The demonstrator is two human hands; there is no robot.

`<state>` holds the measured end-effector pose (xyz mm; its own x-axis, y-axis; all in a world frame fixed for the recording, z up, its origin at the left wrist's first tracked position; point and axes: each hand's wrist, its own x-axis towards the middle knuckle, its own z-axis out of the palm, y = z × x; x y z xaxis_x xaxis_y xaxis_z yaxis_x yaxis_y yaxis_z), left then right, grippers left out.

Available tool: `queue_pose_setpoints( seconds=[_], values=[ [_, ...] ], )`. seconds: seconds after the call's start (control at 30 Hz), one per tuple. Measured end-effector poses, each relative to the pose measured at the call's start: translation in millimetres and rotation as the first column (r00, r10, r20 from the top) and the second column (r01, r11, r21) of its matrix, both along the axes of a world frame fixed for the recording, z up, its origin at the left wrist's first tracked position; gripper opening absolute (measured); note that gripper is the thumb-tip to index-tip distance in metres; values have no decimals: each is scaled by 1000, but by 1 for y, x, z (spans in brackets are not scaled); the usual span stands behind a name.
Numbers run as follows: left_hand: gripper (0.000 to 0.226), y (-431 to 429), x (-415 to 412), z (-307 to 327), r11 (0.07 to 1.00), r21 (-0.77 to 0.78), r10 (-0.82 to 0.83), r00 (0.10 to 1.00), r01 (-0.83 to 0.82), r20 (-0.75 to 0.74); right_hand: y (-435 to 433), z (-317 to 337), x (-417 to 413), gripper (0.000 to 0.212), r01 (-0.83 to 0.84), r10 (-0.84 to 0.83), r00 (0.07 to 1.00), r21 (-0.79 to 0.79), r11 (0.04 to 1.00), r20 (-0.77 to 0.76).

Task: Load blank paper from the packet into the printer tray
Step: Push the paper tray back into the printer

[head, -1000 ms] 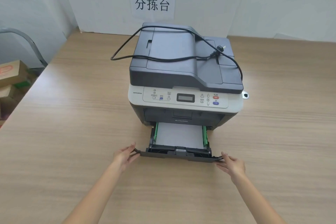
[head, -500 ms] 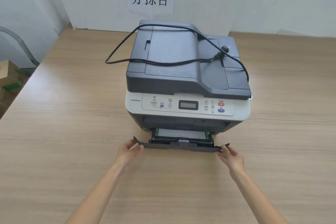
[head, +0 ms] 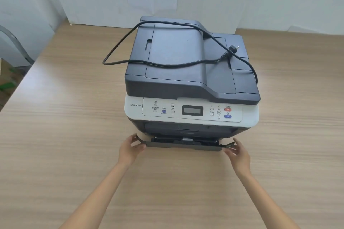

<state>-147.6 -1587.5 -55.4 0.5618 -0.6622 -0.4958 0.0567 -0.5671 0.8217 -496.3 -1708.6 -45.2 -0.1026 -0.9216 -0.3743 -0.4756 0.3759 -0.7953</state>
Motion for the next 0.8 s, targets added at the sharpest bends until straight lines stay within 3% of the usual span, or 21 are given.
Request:
queue_pose_setpoints(
  seconds=[0.1, 0.17, 0.3, 0.47, 0.8],
  values=[
    [89, -5, 5, -1, 991, 53, -128, 983, 122, 131, -10, 3, -8, 86, -107, 107, 994, -10, 994, -11],
    [96, -11, 11, 0, 978, 61, -210, 957, 202, 200, -18, 5, -13, 85, -200, 200, 980, -9, 980, -13],
    [86, -21, 23, -2, 950, 64, -313, 922, 307, 228, -30, 9, -16, 77, -315, 316, 949, -44, 948, 10],
    [80, -22, 24, -3, 944, 41, -329, 921, 328, 209, -33, 5, -16, 80, -298, 302, 946, -50, 953, 121],
    [60, -26, 19, 0, 967, 78, -254, 923, 242, 290, -39, 2, -18, 60, -314, 316, 949, -73, 946, 11]
  ],
)
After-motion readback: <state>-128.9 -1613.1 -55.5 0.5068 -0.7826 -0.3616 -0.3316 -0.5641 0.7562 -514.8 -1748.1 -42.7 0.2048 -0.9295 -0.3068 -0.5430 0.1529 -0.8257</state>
